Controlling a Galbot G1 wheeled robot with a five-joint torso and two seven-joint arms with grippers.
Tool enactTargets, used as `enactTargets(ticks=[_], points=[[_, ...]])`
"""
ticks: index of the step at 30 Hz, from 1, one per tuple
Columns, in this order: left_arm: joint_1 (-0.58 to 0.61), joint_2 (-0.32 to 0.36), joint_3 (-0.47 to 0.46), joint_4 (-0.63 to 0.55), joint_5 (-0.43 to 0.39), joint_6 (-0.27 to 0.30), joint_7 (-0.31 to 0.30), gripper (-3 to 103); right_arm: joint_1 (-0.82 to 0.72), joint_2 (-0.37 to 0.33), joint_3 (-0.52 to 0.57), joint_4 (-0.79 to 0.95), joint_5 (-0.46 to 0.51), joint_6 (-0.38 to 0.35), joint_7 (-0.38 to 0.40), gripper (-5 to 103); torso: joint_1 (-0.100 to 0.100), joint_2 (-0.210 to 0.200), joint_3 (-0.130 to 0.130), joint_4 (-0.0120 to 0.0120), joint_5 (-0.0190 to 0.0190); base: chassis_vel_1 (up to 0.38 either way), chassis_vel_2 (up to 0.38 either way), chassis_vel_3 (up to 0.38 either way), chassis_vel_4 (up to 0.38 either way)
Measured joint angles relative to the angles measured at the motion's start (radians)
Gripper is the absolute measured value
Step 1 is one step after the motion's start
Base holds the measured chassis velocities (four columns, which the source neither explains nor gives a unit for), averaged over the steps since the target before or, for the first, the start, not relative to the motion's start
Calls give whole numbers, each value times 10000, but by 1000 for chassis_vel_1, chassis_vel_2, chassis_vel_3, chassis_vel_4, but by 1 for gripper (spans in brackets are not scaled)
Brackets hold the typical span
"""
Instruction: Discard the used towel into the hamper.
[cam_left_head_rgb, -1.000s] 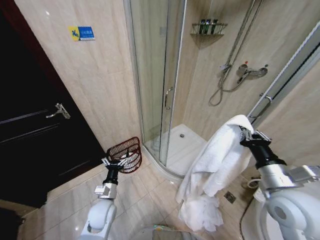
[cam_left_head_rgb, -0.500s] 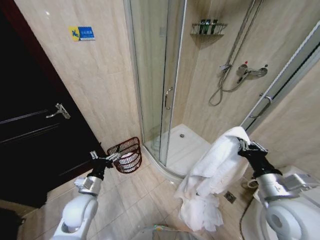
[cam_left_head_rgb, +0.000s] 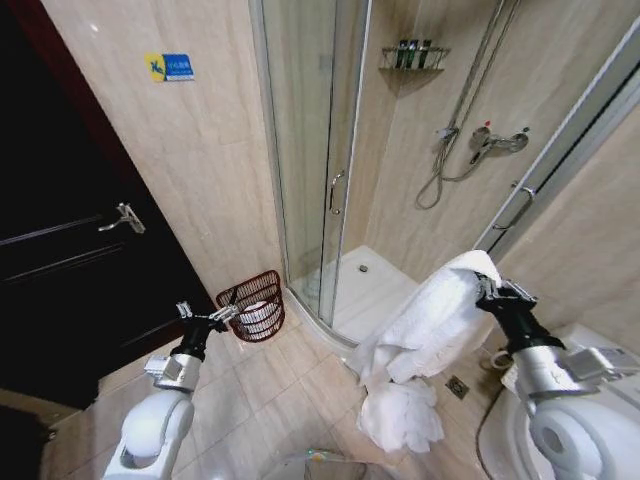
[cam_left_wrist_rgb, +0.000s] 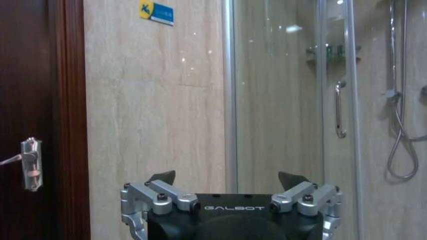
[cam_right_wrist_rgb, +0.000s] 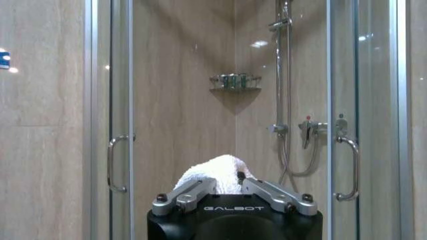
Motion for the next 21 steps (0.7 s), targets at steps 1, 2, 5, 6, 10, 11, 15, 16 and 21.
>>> enactTargets(ticks=[1, 2, 5, 6, 10, 11, 15, 16, 21], points=[[0, -14, 8, -6, 6, 0, -7, 100, -19, 24, 0, 0, 0, 32, -12, 3, 0, 0, 0, 0, 0, 50, -78, -37, 56], [0, -14, 8, -6, 6, 0, -7, 100, -19, 24, 0, 0, 0, 32, -12, 3, 0, 0, 0, 0, 0, 50, -78, -37, 56], [-1, -46, 35, -46, 22, 16, -36, 100, -95, 111, 22, 0, -19, 188, -145, 3, 2, 0, 0, -1, 1, 14, -18, -12, 10], [2, -57, 41, -70, 30, 69, -39, 100, -122, 141, 33, 0, -37, 231, -202, 3, 2, 0, 0, -2, 0, 0, 0, 0, 0], [33, -86, 51, -165, 93, 268, -68, 100, -134, 186, 28, -2, -86, 300, -306, 3, 7, -1, 2, -2, 1, 0, 0, 0, 0], [37, -89, 50, -183, 149, 307, -71, 100, -99, 186, 20, -2, -93, 315, -311, 3, 7, -1, 1, -1, 1, 0, 0, 0, 0], [27, -92, 27, -190, 237, 352, -87, 100, 19, 179, -18, -2, -91, 347, -256, 3, 7, -1, 2, -1, 0, 0, 0, 0, 0], [21, -93, 17, -190, 241, 355, -90, 100, 21, 179, -21, -2, -91, 357, -256, 3, 7, -1, 1, -1, 0, 0, 0, 0, 0], [19, -110, 12, -187, 252, 354, -95, 100, -29, 211, -26, -2, -127, 401, -328, 3, 6, -1, 1, -3, 1, 0, 0, 0, 0]])
